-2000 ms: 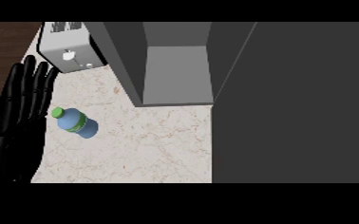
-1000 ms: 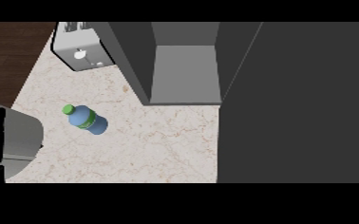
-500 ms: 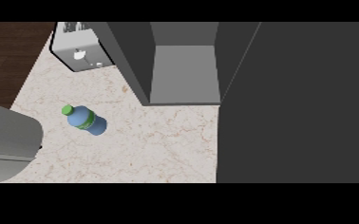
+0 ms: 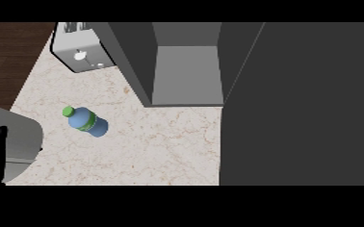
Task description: Pick up the bottled water, place it into the cabinet and close the cabinet
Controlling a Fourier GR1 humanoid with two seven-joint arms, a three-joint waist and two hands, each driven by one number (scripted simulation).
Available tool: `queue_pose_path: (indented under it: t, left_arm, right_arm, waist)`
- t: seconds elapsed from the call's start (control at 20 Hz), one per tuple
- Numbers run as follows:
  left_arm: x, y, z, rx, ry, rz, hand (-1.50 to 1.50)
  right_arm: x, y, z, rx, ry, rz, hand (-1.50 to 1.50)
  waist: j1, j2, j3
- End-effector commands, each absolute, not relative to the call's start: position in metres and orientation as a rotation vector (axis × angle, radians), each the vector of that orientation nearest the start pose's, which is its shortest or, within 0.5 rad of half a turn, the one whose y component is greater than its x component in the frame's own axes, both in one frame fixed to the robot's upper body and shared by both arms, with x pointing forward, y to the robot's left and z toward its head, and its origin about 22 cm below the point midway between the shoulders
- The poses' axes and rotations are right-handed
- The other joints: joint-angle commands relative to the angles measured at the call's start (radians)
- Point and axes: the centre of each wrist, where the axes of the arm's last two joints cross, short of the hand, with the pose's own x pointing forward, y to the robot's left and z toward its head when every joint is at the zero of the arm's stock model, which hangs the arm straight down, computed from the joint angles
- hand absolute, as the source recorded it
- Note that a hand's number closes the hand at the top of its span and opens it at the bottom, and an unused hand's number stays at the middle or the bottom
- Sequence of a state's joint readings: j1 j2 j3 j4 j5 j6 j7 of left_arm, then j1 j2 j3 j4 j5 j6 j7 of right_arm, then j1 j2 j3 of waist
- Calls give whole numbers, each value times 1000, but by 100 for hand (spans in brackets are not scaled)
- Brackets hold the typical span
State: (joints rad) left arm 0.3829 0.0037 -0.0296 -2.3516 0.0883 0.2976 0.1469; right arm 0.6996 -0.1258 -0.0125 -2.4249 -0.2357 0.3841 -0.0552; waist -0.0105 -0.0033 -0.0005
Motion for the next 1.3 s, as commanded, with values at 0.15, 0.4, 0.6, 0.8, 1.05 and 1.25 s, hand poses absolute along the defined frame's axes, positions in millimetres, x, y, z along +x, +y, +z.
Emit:
queue_pose_path:
  t: [0.15, 0.4, 0.6, 0.8, 1.05, 1.25]
  left_arm:
    - [151, 263, 87, 215, -1770, 493, -150]
    - [155, 270, 63, 217, -1744, 531, -150]
    - [169, 276, 26, 242, -1697, 499, -150]
    - [161, 293, -7, 230, -1644, 493, -150]
    - [192, 292, -30, 230, -1609, 488, -150]
    - [200, 308, -46, 223, -1611, 507, -150]
  right_arm:
    - [48, -261, 140, 217, -1900, 182, -150]
    - [38, -256, 150, 215, -1894, 185, -150]
    - [36, -266, 149, 224, -1899, 184, -150]
    - [37, -265, 140, 212, -1899, 174, -150]
    - [21, -270, 149, 232, -1872, 215, -150]
    - [22, -272, 145, 220, -1878, 205, -150]
  waist:
    - [-4, 0, -1]
    - [-3, 0, -1]
    - [-5, 3, -1]
    - [2, 3, -1]
    - [-15, 2, -1]
    - [-6, 3, -1]
